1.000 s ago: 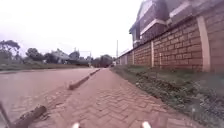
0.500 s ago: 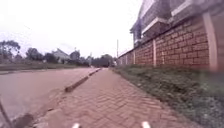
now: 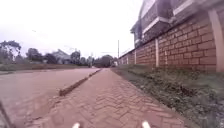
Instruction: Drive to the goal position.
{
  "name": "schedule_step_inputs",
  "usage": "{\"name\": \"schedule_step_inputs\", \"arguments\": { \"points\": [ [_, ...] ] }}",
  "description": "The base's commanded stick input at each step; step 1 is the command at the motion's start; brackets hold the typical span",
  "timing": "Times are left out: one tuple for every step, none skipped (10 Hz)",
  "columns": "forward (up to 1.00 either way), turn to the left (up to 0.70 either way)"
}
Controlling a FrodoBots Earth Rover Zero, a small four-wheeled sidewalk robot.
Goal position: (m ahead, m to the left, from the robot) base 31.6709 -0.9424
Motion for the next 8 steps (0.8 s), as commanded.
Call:
{"name": "schedule_step_inputs", "arguments": {
  "points": [
    [0.50,0.00],
    [0.50,0.00],
    [0.50,0.00],
    [0.50,0.00],
    [0.50,0.00],
    [0.50,0.00],
    [0.50,0.00],
    [0.50,0.00]
  ]
}}
